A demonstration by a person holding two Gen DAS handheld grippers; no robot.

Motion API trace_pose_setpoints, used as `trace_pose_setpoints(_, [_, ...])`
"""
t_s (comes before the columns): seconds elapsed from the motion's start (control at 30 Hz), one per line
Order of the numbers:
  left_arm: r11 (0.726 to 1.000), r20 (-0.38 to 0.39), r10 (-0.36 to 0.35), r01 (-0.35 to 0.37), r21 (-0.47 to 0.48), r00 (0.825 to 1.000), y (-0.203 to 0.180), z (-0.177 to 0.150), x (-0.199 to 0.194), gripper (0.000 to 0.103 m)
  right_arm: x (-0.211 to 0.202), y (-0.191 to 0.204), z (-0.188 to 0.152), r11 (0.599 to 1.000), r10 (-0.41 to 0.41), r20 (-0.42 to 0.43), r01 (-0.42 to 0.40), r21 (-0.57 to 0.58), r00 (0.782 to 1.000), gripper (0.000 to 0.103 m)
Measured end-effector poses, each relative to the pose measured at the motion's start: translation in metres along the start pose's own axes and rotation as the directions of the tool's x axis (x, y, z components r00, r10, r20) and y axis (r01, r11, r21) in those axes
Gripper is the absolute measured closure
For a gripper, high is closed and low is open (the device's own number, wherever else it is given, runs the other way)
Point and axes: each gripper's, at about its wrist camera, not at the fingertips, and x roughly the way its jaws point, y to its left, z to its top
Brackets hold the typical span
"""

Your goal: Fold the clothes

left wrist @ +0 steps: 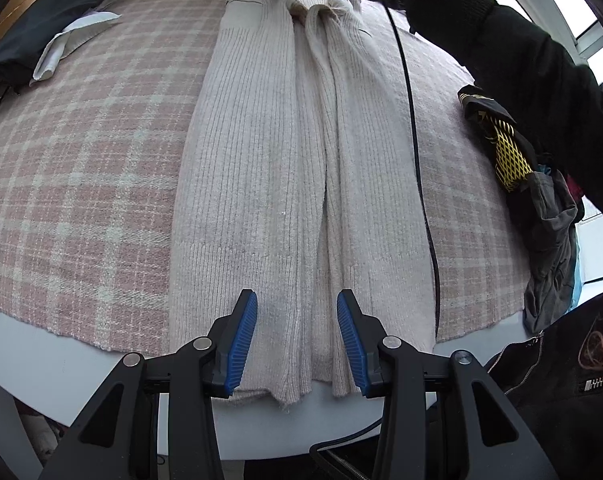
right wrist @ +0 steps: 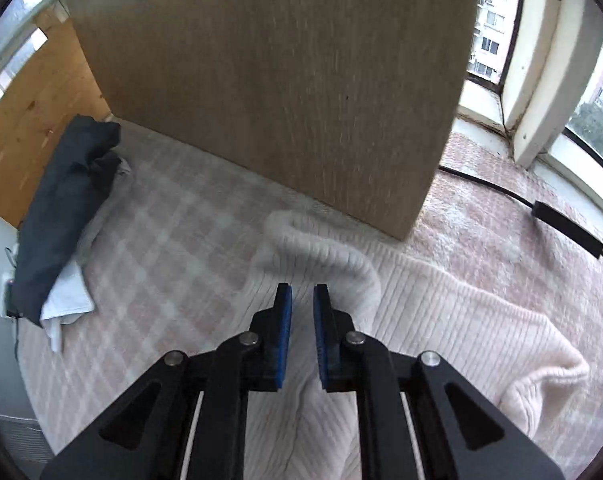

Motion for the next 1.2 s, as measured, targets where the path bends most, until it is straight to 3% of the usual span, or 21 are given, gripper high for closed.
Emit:
trace_pose_setpoints(0.07, [1.0,0.015,-0.005,0.005,0.006,1.0,0.0,-0.005,-0.009,0.063,-0.038,0.002,-0.016,0.999,0.032,0.037,-0.031,-0.021,0.999,0.092])
trace_pose_setpoints(0.2, [1.0,0.039,-0.001,0.0,0.021,0.999,-0.003,-0.013,-0.023,0.063,-0.082,0.002,-0.076,0.998,0.054,-0.012,-0.055,-0.037,0.998,0.091])
trace_pose_setpoints(0.3, [0.999,0.056,0.001,-0.003,0.032,0.998,-0.005,-0.019,-0.035,0.063,-0.069,0.008,-0.123,0.999,-0.028,-0.099,0.024,-0.038,0.995,0.092])
trace_pose_setpoints(0.37, [0.999,0.068,0.003,-0.006,0.039,0.998,-0.006,-0.024,-0.042,0.063,-0.055,0.005,-0.143,1.0,-0.007,-0.142,0.003,-0.028,0.99,0.091])
trace_pose_setpoints(0.5, [0.998,0.08,0.024,-0.029,0.062,0.996,-0.002,-0.033,-0.06,0.063,-0.039,0.009,-0.146,0.999,-0.04,-0.177,0.041,0.002,0.983,0.089])
trace_pose_setpoints(0.6, [0.994,0.089,0.038,-0.046,0.097,0.995,0.006,-0.038,-0.078,0.063,-0.085,0.01,-0.153,0.997,0.064,-0.091,-0.059,0.056,0.994,0.089])
trace_pose_setpoints(0.7, [0.984,0.098,0.063,-0.078,0.159,0.993,0.019,-0.039,-0.092,0.063,-0.133,0.018,-0.183,0.995,0.074,-0.028,-0.072,0.063,0.997,0.089])
trace_pose_setpoints(0.8, [0.973,0.083,0.051,-0.068,0.222,0.995,0.036,-0.033,-0.092,0.063,-0.16,0.027,-0.247,0.992,0.075,-0.014,-0.073,0.101,0.997,0.089])
trace_pose_setpoints(0.87, [0.962,0.07,0.012,-0.03,0.271,0.997,0.044,-0.026,-0.087,0.063,-0.177,0.033,-0.29,0.989,0.075,-0.006,-0.074,0.127,0.997,0.089])
trace_pose_setpoints(1.0, [0.92,0.027,-0.043,0.029,0.391,0.999,0.046,-0.014,-0.069,0.063,-0.142,0.071,-0.36,0.979,0.067,-0.097,-0.046,0.198,0.993,0.089])
trace_pose_setpoints(1.17, [0.857,-0.03,-0.087,0.09,0.507,0.996,0.03,-0.006,-0.03,0.063,-0.126,0.11,-0.38,0.97,-0.098,-0.056,0.108,0.218,0.994,0.089])
trace_pose_setpoints(1.2, [0.847,-0.051,-0.088,0.101,0.521,0.995,0.026,-0.007,-0.02,0.063,-0.13,0.113,-0.382,0.967,-0.098,-0.062,0.11,0.229,0.993,0.089])
